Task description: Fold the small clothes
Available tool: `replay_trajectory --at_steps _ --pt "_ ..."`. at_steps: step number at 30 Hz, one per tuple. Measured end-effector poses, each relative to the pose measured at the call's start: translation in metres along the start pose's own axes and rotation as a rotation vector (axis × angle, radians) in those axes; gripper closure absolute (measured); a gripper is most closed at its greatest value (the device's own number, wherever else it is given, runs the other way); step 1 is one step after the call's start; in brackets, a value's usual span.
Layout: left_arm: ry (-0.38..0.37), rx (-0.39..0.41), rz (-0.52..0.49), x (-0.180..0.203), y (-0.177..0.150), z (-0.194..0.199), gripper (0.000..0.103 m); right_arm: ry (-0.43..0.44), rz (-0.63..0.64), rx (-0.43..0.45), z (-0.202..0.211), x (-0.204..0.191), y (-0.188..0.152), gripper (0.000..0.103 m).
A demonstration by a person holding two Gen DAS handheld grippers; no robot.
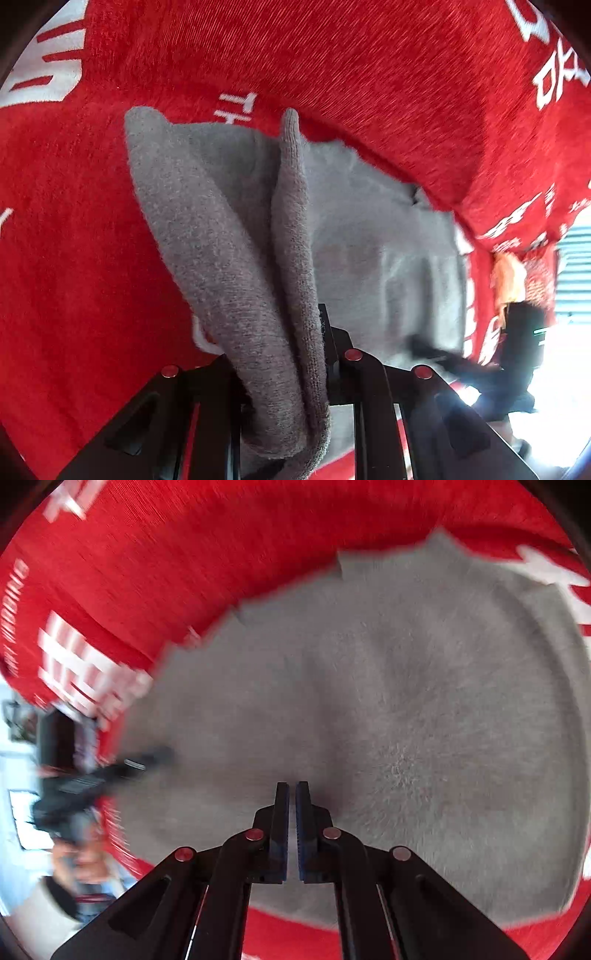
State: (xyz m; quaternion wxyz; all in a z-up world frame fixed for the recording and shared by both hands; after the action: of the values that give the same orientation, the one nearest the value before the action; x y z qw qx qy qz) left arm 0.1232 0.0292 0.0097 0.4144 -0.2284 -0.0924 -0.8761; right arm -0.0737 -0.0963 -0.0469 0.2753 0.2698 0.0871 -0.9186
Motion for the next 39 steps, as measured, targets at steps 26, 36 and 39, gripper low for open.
replay_trajectory --at_steps 26,36,39 --pt "0.21 -0.047 -0.553 0.304 -0.043 -0.13 0.053 0.322 -0.34 0.145 0.086 0.149 -0.008 0.095" --pt "0.156 0.084 -0.56 0.312 -0.046 -0.06 0.039 0.635 -0.554 0.247 0.095 0.183 -0.007 0.047" --pt "0.269 0.1 -0.436 0.265 -0.035 -0.053 0.039 0.771 -0.617 0.249 0.089 0.19 0.004 0.037"
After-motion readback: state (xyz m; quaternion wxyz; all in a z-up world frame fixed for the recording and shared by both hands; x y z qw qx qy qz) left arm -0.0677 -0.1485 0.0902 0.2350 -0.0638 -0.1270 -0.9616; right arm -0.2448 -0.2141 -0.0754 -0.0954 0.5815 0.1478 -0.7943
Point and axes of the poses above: each gripper's, at about its wrist camera, not at the fingertips, and z roughly against the way its jaws point, x to its right, y to its top, the point moved 3 cm from there along -z, roughly the way its jaws point, and after that the axes turned 4 degrees about y, right-handed, at the moved point
